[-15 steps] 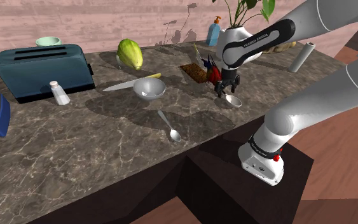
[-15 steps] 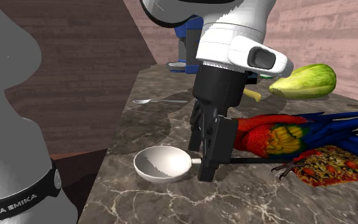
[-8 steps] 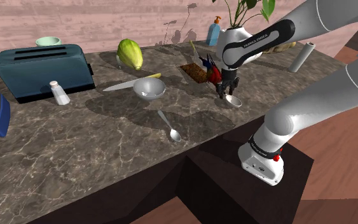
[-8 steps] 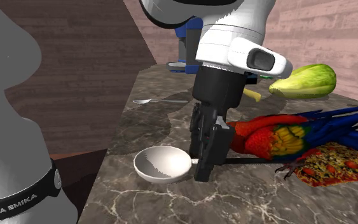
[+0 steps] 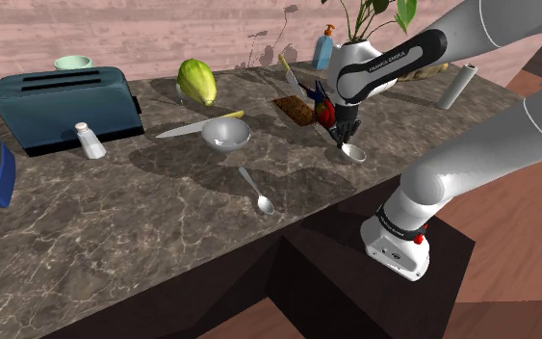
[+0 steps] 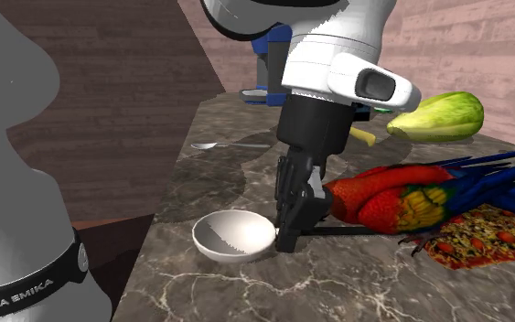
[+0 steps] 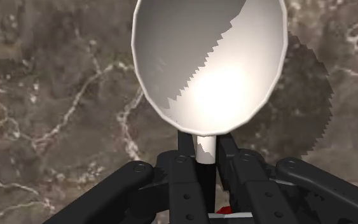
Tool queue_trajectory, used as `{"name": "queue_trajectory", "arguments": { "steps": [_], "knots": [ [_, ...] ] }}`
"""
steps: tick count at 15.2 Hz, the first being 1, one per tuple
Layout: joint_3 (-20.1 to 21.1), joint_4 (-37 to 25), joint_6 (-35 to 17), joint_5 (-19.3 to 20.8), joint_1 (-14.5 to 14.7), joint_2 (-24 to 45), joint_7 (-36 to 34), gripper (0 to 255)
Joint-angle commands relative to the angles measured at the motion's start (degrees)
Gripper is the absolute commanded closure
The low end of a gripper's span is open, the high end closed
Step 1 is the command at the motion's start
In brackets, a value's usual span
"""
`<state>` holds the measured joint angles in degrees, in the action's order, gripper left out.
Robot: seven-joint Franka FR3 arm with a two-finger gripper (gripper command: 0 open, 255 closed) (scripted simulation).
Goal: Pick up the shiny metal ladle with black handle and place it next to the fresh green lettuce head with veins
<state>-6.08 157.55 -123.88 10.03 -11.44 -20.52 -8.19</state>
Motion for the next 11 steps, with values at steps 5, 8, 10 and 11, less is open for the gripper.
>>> {"name": "queue_trajectory", "arguments": {
  "steps": [5,8,10,11],
  "knots": [
    [0.1,-1.3,3.9,-0.3,0.0,-2.6,0.4,255],
    [0.3,-2.4,6.8,-0.5,0.1,-4.4,0.6,255],
    [0.4,-3.3,8.7,-0.6,0.1,-5.5,0.8,255],
    [0.4,-3.7,9.7,-0.7,0.1,-6.0,0.9,255]
  ]
}}
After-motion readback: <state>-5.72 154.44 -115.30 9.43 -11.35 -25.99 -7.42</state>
